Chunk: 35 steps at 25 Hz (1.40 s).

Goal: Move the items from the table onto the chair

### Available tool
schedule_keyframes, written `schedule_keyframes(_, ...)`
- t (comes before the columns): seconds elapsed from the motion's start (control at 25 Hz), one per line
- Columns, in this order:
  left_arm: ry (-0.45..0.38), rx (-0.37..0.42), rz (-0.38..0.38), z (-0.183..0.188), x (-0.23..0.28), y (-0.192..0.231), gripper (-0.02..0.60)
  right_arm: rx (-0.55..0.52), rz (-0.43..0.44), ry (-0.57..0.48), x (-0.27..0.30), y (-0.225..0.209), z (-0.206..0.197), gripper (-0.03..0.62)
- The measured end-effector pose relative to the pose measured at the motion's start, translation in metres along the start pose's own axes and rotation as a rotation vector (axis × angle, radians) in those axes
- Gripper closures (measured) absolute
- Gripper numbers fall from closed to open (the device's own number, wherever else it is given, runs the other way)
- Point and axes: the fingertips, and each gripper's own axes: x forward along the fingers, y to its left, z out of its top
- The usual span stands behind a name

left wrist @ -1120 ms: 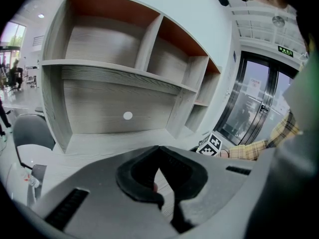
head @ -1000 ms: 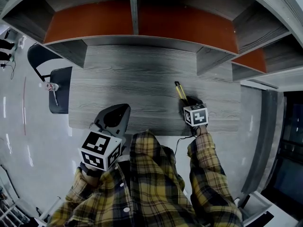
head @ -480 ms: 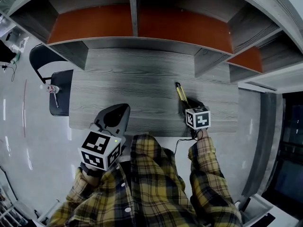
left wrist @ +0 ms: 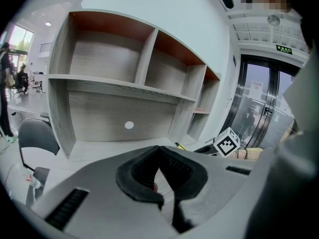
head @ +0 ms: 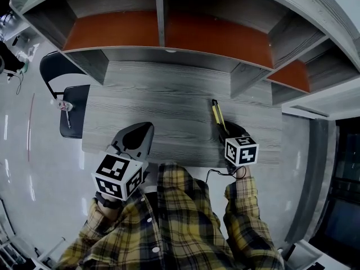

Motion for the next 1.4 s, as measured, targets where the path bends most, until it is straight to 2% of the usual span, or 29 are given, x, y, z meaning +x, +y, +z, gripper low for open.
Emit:
schedule_keyframes(0.4,-0.02,-0.018,0.054,0.004,-0.008,0.014,0.577,-0.046,0.078,-0.125,-0.041,0.037,0.046,0.468)
schedule_keyframes(0.76,-0.056,-0.092,0.119,-0.008,-0.043,0.058,0.577,-0.099,0.143,-0.136,-0.04,0.097,0.068,0.468)
schedule_keyframes(1.04,-0.093,-0.13,0.126,-0.021,-0.087,0.118,0.577,-0.106,0.143,-0.132,-0.02,0.168,0.08,0.468)
schedule_keyframes(1.4,-0.091,-0.147,0.16,-0.041,-0.178,0.245,0.577,-0.095,0.164,-0.153,0.025,0.311,0.104,0.468)
